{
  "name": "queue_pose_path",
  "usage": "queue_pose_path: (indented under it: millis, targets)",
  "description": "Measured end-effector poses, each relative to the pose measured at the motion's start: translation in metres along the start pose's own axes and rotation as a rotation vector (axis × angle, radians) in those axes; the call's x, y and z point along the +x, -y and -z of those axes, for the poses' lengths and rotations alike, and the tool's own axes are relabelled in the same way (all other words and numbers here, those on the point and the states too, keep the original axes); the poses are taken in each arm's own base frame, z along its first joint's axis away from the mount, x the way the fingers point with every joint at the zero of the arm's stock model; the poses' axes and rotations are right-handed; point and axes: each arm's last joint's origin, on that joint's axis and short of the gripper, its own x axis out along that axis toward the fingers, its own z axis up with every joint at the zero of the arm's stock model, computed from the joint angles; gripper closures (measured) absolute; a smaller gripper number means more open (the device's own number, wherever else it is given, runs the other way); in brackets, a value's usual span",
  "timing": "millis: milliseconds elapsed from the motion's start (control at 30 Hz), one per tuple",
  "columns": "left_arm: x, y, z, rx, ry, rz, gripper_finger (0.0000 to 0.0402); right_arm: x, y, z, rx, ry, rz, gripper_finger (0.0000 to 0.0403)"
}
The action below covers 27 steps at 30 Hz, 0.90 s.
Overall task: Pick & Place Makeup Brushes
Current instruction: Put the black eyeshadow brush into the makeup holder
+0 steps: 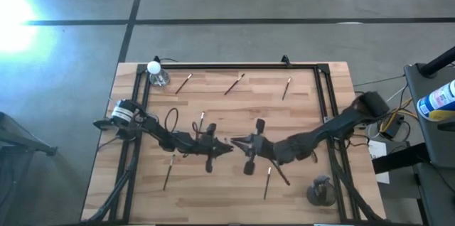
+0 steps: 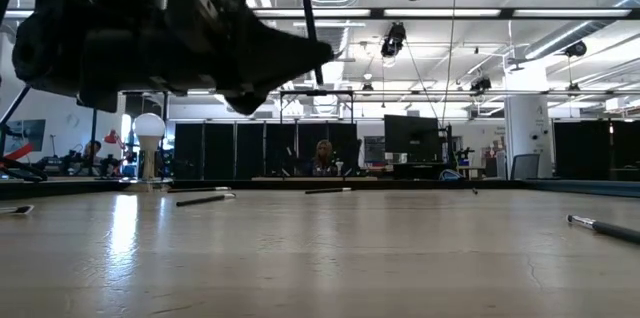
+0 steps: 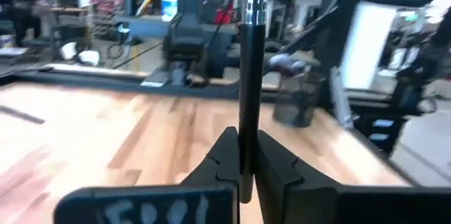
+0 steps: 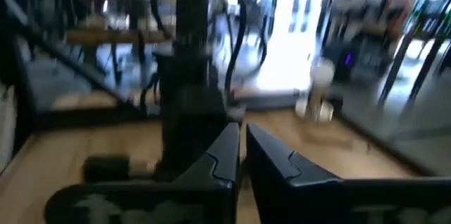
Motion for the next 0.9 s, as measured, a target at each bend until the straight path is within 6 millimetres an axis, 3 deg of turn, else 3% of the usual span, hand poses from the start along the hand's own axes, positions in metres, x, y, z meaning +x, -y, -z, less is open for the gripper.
queue_pose_path:
  millis: [167,467,633,900]
  targets:
    - [0.002,0.000,0.001,0.009,-0.021,-0.007,0.0385,-0.006,0.007,0.001,0.045,-0.093,-0.095,0.0322]
    - [0.005,0.001,0.002,0.022,-0.036,-0.009,0.0385,0.013,0.016,0.016,0.063,-0.095,-0.091,0.0244]
    - [0.005,0.001,0.002,0.024,-0.040,-0.009,0.0385,0.019,0.020,0.012,0.091,-0.059,-0.121,0.0252]
    - [0.006,0.001,0.001,0.026,-0.038,-0.008,0.0385,0.026,0.019,0.018,0.100,-0.045,-0.191,0.0305]
